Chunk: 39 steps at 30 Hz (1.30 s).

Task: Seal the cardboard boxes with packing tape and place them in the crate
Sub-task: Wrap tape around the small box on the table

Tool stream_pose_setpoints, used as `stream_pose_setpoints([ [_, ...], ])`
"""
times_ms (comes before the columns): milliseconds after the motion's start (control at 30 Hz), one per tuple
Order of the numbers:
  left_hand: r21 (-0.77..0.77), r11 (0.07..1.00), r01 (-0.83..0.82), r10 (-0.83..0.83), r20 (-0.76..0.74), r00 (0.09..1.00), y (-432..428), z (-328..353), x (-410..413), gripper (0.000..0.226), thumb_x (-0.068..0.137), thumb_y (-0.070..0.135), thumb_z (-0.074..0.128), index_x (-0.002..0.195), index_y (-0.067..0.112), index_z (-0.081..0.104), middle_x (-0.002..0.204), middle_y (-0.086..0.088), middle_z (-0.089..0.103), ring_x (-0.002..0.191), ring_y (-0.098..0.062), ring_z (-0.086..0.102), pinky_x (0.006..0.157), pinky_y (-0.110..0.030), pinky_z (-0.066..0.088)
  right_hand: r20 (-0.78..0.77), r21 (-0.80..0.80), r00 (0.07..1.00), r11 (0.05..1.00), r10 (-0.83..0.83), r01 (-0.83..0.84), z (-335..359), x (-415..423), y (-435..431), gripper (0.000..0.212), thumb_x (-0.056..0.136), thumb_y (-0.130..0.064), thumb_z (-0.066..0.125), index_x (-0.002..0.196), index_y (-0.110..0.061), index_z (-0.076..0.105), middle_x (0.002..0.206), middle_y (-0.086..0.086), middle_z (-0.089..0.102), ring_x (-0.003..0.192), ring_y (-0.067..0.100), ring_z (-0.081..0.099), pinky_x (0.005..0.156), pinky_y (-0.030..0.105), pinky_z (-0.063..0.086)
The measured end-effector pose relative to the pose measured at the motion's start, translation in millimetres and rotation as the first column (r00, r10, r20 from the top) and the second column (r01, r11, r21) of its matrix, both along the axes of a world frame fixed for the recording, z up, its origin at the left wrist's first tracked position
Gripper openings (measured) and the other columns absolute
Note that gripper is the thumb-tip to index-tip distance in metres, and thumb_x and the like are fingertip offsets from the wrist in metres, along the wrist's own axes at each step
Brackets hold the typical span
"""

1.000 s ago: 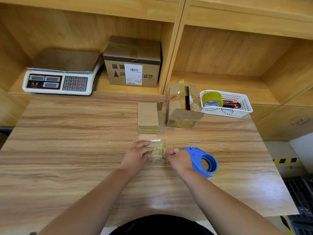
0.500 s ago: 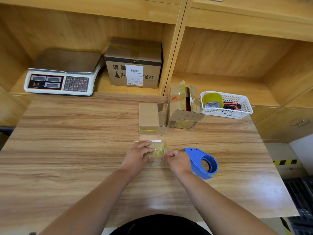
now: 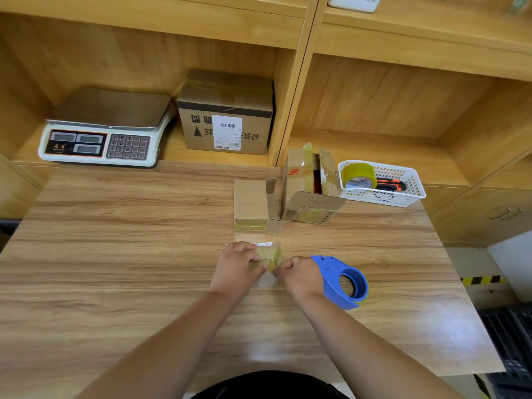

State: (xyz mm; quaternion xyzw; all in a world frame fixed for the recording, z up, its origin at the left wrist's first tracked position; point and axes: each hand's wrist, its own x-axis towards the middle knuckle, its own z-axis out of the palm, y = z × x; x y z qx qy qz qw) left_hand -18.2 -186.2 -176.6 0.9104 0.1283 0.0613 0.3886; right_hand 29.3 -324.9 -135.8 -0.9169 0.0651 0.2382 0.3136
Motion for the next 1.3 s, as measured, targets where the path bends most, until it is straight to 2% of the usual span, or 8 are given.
stream_pose_setpoints([
  [300, 0.064, 0.998, -0.022, 0.020, 0.028, 0.999, -6.6, -4.3, 0.2, 0.015, 0.077, 0.020, 0.074, 0.089, 0.011, 0.070, 0.116, 0.002, 0.060, 0.110, -0.018, 0.046, 0.088, -0.020, 0.023, 0.059, -0.096, 0.996, 0.994, 0.060, -0.054, -0.2, -1.7, 0.1, 0.012, 0.079, -0.034, 0.064, 0.072, -0.024, 0.065, 0.072, -0.011, 0.064, 0.066, 0.005, 0.058, 0.046, 0.018, 0.035],
  [667, 0.046, 0.999, -0.022, 0.021, 0.025, 0.999, -5.6, -6.7, 0.1, 0.013, 0.077, 0.019, 0.074, 0.087, 0.013, 0.069, 0.117, 0.003, 0.059, 0.109, -0.016, 0.045, 0.089, -0.022, 0.022, 0.143, 0.072, 0.990, 0.997, 0.018, -0.029, -12.7, -9.5, -10.5, 0.007, 0.083, -0.019, 0.065, 0.083, -0.021, 0.071, 0.081, -0.009, 0.069, 0.081, 0.010, 0.064, 0.073, 0.023, 0.049],
  [733, 0.042, 0.999, -0.020, 0.019, 0.026, 0.999, -5.6, -6.9, -0.1, 0.013, 0.077, 0.020, 0.074, 0.088, 0.014, 0.069, 0.117, 0.003, 0.059, 0.110, -0.015, 0.044, 0.091, -0.023, 0.023, 0.161, 0.082, 0.987, 0.997, -0.001, -0.013, -11.9, -9.9, -10.7, 0.006, 0.083, -0.021, 0.067, 0.088, -0.025, 0.065, 0.077, -0.012, 0.065, 0.078, 0.011, 0.063, 0.068, 0.026, 0.048],
  [833, 0.048, 0.999, -0.017, 0.015, 0.029, 0.999, -5.2, -7.3, -0.6, 0.013, 0.078, 0.021, 0.073, 0.089, 0.015, 0.069, 0.118, 0.005, 0.058, 0.111, -0.014, 0.043, 0.091, -0.022, 0.023, 0.172, 0.115, 0.983, 0.993, -0.057, 0.037, -11.8, -8.2, -11.0, 0.026, 0.081, -0.024, 0.071, 0.092, -0.029, 0.048, 0.072, -0.007, 0.061, 0.069, 0.010, 0.060, 0.060, 0.025, 0.043],
  [933, 0.041, 0.999, -0.018, 0.016, 0.033, 0.999, -5.0, -7.3, -0.6, 0.013, 0.078, 0.019, 0.074, 0.089, 0.014, 0.070, 0.117, 0.004, 0.059, 0.110, -0.015, 0.044, 0.091, -0.022, 0.022, 0.199, 0.115, 0.980, 0.993, -0.030, 0.007, -14.3, -8.2, -11.5, 0.028, 0.081, -0.019, 0.070, 0.094, -0.028, 0.047, 0.073, -0.002, 0.063, 0.068, 0.012, 0.059, 0.061, 0.026, 0.045],
  [1033, 0.038, 0.999, -0.016, 0.014, 0.034, 0.999, -4.6, -7.7, -0.6, 0.014, 0.078, 0.019, 0.074, 0.090, 0.013, 0.070, 0.118, 0.003, 0.059, 0.111, -0.015, 0.044, 0.090, -0.020, 0.021, 0.250, 0.103, 0.968, 0.994, 0.013, -0.040, -18.4, -10.0, -13.1, 0.027, 0.081, -0.014, 0.068, 0.092, -0.025, 0.046, 0.070, -0.005, 0.061, 0.067, 0.011, 0.058, 0.058, 0.022, 0.039],
  [1200, 0.026, 0.999, -0.022, 0.021, 0.025, 0.999, -4.9, -8.5, 0.0, 0.013, 0.078, 0.021, 0.073, 0.089, 0.015, 0.070, 0.118, 0.005, 0.057, 0.110, -0.012, 0.042, 0.092, -0.022, 0.023, 0.276, 0.094, 0.961, 0.994, 0.031, -0.059, -25.3, -10.0, -15.7, 0.026, 0.082, -0.017, 0.070, 0.090, -0.021, 0.046, 0.069, -0.009, 0.055, 0.062, 0.006, 0.052, 0.053, 0.014, 0.033],
  [1300, 0.026, 0.999, -0.018, 0.018, 0.017, 1.000, -4.4, -8.8, 0.3, 0.012, 0.079, 0.022, 0.072, 0.090, 0.017, 0.069, 0.118, 0.007, 0.056, 0.108, -0.008, 0.039, 0.091, -0.021, 0.021, 0.239, 0.070, 0.970, 0.996, 0.039, -0.058, -26.5, -7.9, -17.5, 0.020, 0.085, -0.021, 0.066, 0.091, -0.021, 0.047, 0.071, -0.009, 0.056, 0.062, 0.006, 0.053, 0.052, 0.017, 0.036],
])
